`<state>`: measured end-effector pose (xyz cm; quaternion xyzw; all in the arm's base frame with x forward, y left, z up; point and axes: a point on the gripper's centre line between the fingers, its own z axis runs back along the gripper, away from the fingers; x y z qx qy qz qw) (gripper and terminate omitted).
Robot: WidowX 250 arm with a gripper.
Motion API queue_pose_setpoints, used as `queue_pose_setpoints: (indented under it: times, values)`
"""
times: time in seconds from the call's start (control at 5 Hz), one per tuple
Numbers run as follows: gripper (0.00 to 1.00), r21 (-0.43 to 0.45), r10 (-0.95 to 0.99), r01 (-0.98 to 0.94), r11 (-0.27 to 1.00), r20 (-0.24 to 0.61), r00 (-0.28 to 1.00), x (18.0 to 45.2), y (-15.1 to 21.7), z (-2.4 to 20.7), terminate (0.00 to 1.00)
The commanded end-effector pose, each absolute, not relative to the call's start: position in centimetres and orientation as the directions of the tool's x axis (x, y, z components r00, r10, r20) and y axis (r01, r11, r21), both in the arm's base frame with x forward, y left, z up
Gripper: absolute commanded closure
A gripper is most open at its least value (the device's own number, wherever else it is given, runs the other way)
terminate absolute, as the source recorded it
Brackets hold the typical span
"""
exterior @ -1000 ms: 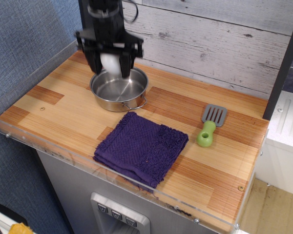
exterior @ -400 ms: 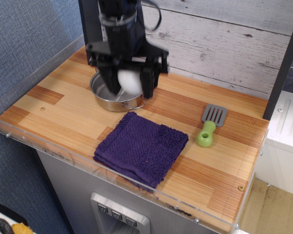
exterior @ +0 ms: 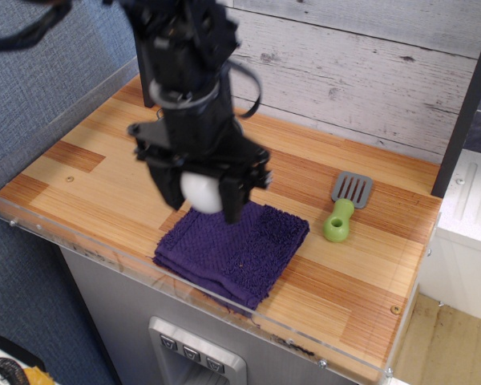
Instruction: Pick the cup from the vessel and place it on the blue towel in the middle of the table
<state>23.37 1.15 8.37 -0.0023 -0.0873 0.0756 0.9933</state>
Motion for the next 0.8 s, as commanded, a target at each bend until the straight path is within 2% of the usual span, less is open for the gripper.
queue_pose_setpoints:
  times: [0.0,0.2,0.4,0.6]
  values:
    - [1.0,0.02,0.195,-0.204,0.979,0.219,0.956,25.5,4.7,6.3,0.0]
    - [1.0,0.022,0.185,-0.193,0.981,0.201,0.962,26.7,4.5,4.4,0.0]
    - [1.0,0.022,0.15,-0.156,0.988,0.167,0.974,26.9,2.9,2.9,0.0]
    - [1.0,0.0,0.137,-0.139,0.99,0.158,0.978,27.0,1.5,3.0,0.0]
